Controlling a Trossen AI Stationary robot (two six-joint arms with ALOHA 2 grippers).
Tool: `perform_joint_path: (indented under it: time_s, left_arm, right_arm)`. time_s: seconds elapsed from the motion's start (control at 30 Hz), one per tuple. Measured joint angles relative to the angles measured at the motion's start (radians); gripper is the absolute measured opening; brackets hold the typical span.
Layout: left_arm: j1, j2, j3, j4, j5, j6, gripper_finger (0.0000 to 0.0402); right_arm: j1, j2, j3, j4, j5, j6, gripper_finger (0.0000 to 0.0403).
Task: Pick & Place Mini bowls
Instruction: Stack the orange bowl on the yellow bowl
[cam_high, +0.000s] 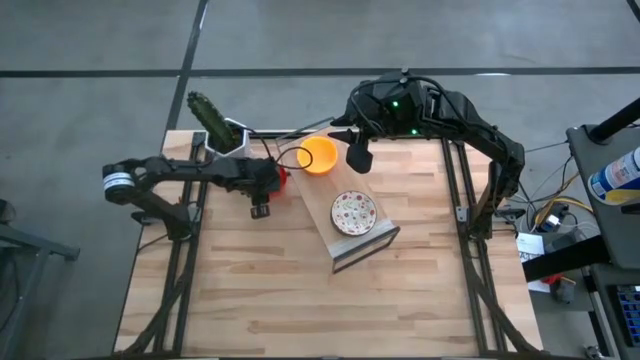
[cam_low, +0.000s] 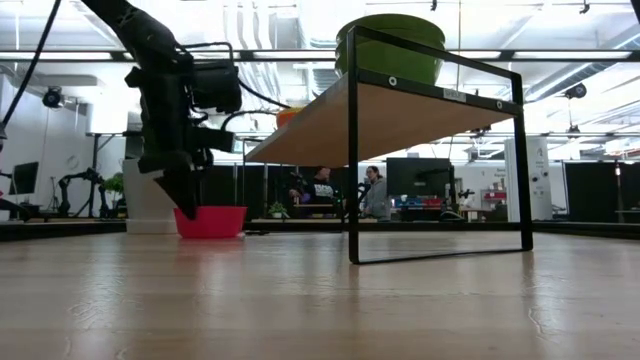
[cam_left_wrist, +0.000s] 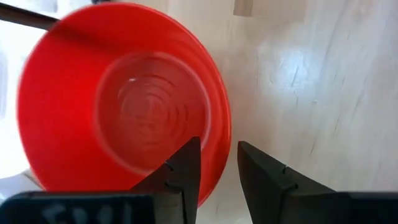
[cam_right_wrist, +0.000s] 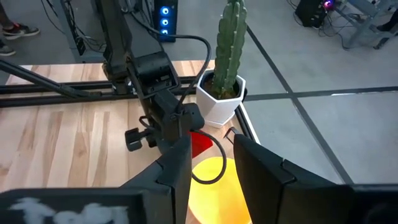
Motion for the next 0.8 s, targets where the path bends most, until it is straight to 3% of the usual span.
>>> perform_joint_path:
  time_s: [0.2, 0.4, 0.8]
  left_arm:
    - [0.0, 0.015, 0.004, -0.001, 0.017, -0.032, 0.009]
    - [0.0, 0.014, 0.019, -0.038, 0.033, -0.137, 0.0009]
    - [-0.04, -0.116, 0.082, -0.291, 0.07, -0.258, 0.0001]
  right_arm:
    - [0.0, 0.0, 0.0, 0.001, 0.0, 0.0, 0.0115]
    - [0.0, 0.0, 0.0, 0.01, 0.001, 0.0, 0.0111]
    - [0.0, 0.0, 0.0, 0.045, 0.002, -0.004, 0.0093]
